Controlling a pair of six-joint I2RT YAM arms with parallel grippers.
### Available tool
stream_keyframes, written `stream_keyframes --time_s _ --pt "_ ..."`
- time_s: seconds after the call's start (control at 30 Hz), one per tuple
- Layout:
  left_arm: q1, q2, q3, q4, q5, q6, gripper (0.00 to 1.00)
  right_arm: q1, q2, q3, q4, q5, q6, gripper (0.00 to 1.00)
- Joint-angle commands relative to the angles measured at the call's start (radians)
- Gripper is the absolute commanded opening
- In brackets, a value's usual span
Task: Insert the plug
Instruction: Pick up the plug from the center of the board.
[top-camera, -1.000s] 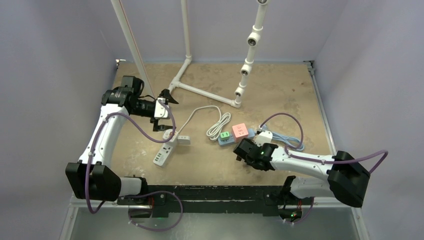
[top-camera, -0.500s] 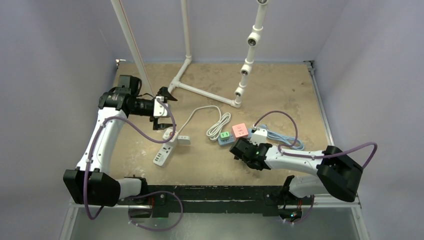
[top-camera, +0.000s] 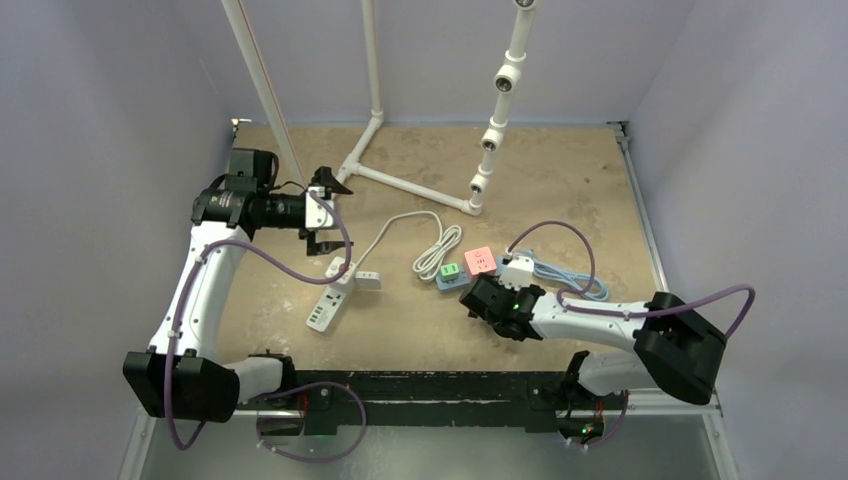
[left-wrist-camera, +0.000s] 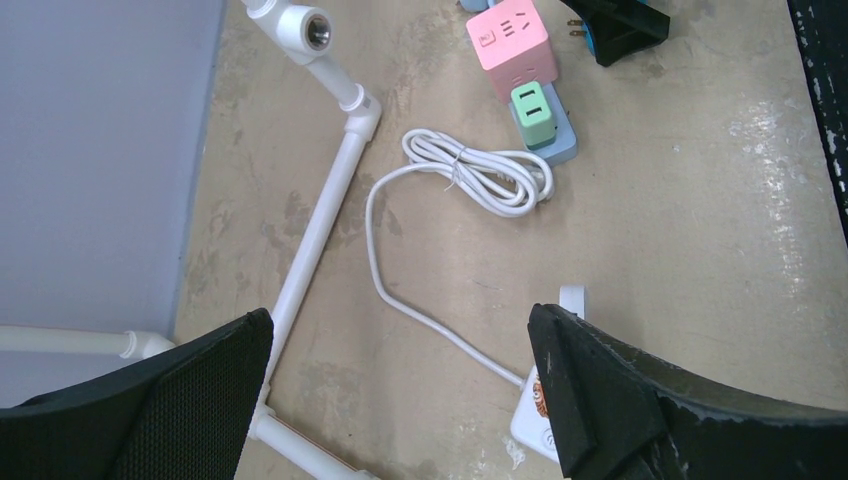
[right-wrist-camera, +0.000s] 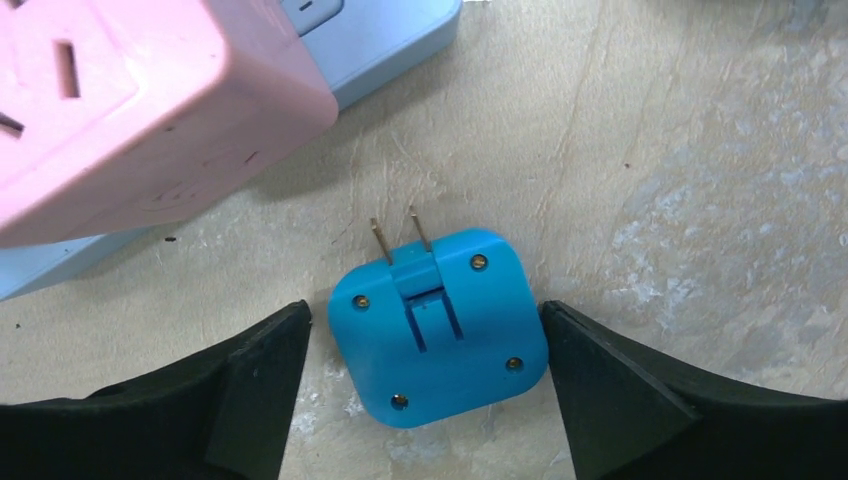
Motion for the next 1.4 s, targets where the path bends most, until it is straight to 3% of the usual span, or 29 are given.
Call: stream_keyframes --time_s 0.0,0.3,0.43,0.53,0.67,0.9,1.07,1.37 --pt "0.006 -0.028 0.025 0.073 0.046 -0.102 0.99 -0.002 0.052 -0.005 0.1 -0.057 -0.05 0.81" --pt "0.006 -0.018 0.03 0.073 0.067 -0.12 0.95 0.003 0.047 0.007 0.124 -0.172 -0.077 0.53" --pt "0.004 -0.018 0.029 0.073 0.074 -0.124 0.9 0.009 -0.017 0.04 0.129 -0.197 -0.136 0.29" --pt "0.005 -0.021 0.028 0.039 0.093 -0.092 0.97 0.01 -0.096 0.077 0.167 -0.227 -0.25 0.29" --pt "0.003 -0.035 0.02 -0.053 0.141 0.082 0.99 0.01 -0.194 0.125 0.19 -0.336 -0.382 0.29" --pt "-0.07 -0.029 0.025 -0.372 0.102 0.658 0.99 0.01 -0.282 0.221 0.259 -0.643 -0.56 0.32" --pt "-0.201 -0.078 0.026 -0.386 0.007 0.851 0.99 0.008 -0.182 0.369 0.362 -0.865 -0.696 0.4" --pt "-0.225 -0.15 0.019 -0.414 0.018 0.926 0.99 0.002 0.109 0.676 0.37 -1.126 -0.82 0.41"
